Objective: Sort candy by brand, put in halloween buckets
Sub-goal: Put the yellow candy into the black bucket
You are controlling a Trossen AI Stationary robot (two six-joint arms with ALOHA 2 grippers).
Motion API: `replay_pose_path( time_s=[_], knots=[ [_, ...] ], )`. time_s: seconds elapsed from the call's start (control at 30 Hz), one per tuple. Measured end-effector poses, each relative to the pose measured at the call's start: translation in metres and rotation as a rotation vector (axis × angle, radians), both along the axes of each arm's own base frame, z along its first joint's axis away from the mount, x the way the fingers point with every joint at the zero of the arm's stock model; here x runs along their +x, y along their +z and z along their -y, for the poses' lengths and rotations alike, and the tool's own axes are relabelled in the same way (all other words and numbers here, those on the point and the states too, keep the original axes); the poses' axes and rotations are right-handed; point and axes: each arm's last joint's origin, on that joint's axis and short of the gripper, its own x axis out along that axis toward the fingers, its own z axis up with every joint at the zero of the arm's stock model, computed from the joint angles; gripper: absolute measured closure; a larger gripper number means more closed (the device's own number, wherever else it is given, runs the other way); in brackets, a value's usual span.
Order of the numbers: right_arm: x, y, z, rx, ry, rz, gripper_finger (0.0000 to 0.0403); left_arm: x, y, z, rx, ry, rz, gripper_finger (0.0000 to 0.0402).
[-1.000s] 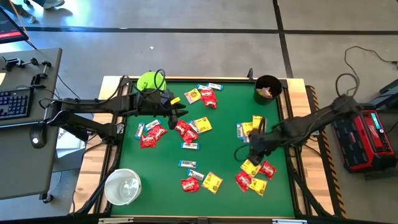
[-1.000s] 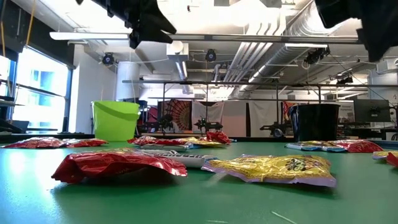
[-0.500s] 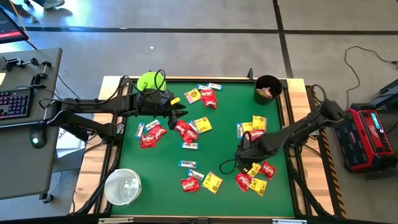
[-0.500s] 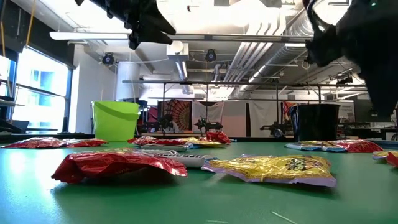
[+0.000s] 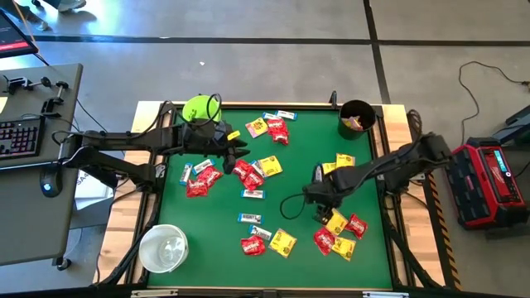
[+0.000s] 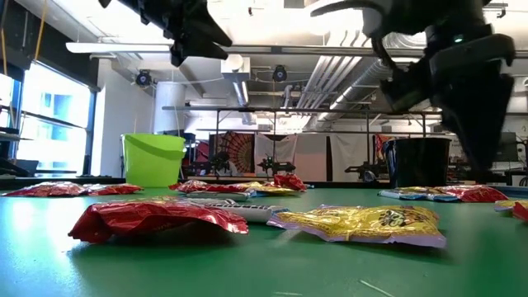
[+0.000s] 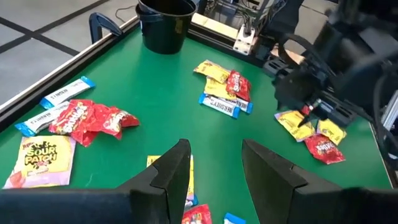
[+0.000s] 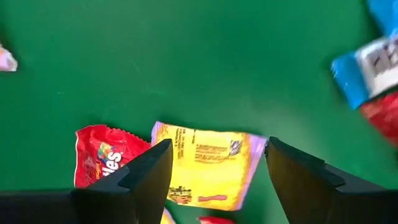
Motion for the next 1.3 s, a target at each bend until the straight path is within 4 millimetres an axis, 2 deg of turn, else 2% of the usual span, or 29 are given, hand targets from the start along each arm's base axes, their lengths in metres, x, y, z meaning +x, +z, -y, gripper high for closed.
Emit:
replay_pose_path(
  time_s=[0.13, 0.37, 0.47, 0.57, 0.67, 0.87, 1.07, 1.3],
  knots=[
    [0.003, 0.000, 0.009, 0.037, 0.077, 0.022, 0.0160, 0.000, -0.001, 0.002, -0.002, -0.007, -0.014, 0.0266],
    [0.006, 0.001, 0.008, 0.086, 0.140, 0.062, 0.0160, -0.001, -0.004, 0.009, -0.004, -0.031, -0.046, 0.0266],
    [0.000, 0.005, 0.009, 0.084, 0.171, 0.043, 0.0160, -0.001, -0.004, 0.012, -0.010, -0.036, -0.051, 0.0266],
    [-0.012, 0.000, 0.011, 0.108, 0.174, 0.046, 0.0160, -0.001, -0.004, 0.014, -0.009, -0.043, -0.049, 0.0266],
    [-0.030, -0.010, 0.013, 0.125, 0.105, 0.088, 0.0163, -0.001, -0.004, 0.014, -0.012, -0.041, -0.048, 0.0266],
    [-0.055, -0.008, 0.014, 0.115, 0.023, 0.293, 0.0179, -0.001, -0.004, 0.013, -0.024, -0.031, -0.043, 0.0266],
    [-0.077, -0.022, 0.018, 0.122, 0.026, 0.289, 0.0191, 0.000, -0.004, 0.013, -0.024, -0.030, -0.043, 0.0266],
    [-0.085, -0.047, 0.017, 0.248, 0.030, 0.355, 0.0192, -0.001, -0.004, 0.013, -0.034, -0.021, -0.041, 0.0266]
  ],
)
